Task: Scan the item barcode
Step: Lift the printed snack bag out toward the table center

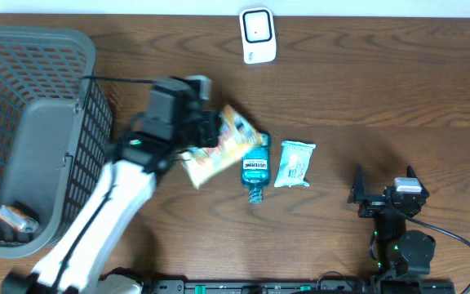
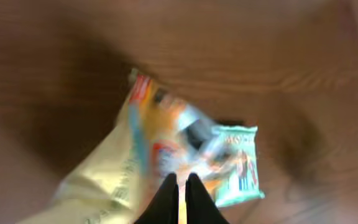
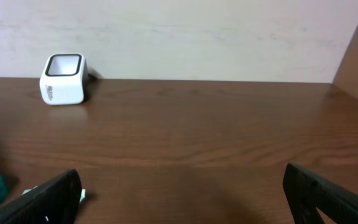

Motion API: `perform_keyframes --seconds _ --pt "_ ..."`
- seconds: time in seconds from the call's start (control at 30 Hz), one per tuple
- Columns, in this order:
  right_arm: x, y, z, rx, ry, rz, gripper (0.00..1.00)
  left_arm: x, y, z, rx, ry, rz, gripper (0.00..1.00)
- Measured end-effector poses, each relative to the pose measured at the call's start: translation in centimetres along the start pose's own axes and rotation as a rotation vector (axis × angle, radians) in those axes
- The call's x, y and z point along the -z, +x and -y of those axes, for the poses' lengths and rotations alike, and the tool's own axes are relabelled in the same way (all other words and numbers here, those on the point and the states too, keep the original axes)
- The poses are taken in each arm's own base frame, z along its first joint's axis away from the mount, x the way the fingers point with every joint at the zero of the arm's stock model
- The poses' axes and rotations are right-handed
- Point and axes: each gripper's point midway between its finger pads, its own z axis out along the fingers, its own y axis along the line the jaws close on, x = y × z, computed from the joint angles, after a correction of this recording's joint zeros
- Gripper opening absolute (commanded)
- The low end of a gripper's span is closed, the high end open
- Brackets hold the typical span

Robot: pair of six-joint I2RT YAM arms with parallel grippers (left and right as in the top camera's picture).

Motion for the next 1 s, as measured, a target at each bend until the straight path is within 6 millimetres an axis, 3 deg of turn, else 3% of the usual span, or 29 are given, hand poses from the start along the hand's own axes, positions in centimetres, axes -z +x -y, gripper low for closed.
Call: perform_keyframes --seconds 0.13,0.23,0.33,0.43,0.7,0.77,0.8,0.83,0.9,1.0 --pt "0.0 0.0 0.0 0.000 0.000 0.000 0.99 -5.6 2.5 0.4 -0.053 -0.015 -0.064 0.07" --pt "0.0 0.0 0.0 0.000 0.000 0.000 0.99 -9.0 5.0 -1.1 -0.063 -0.091 -0.127 0.07" --pt "0.0 0.0 0.0 0.000 0.000 -0.001 0.99 -11.3 6.9 -2.8 -0.054 -0.159 -0.173 0.07" --pt "0.0 0.0 0.0 0.000 0.000 -0.001 0.99 -12.2 8.0 -3.8 -0.053 -0.198 -0.198 0.07" --pt "0.0 0.0 0.0 0.000 0.000 -0.001 0.99 -11.7 7.3 -3.4 -0.061 -0.205 -0.169 0.08" --pt "0.0 0.0 0.0 0.000 0.000 -0.001 0.99 -10.4 5.9 -2.4 -0.079 -0.184 -0.120 0.36" --pt "0.0 0.0 0.0 0.000 0.000 -0.001 0.99 -9.5 5.0 -1.7 -0.093 -0.169 -0.089 0.58" --pt "0.0 0.0 0.0 0.000 0.000 -0.001 0.99 -8.6 4.1 -1.0 -0.103 -0.155 -0.057 0.73" --pt "0.0 0.0 0.0 0.000 0.000 -0.001 0.99 -5.8 1.7 0.6 -0.138 -0.124 0.035 0.90" --pt "0.0 0.0 0.0 0.000 0.000 -0.001 0.99 -1.4 -1.3 2.1 -0.186 -0.124 0.179 0.99"
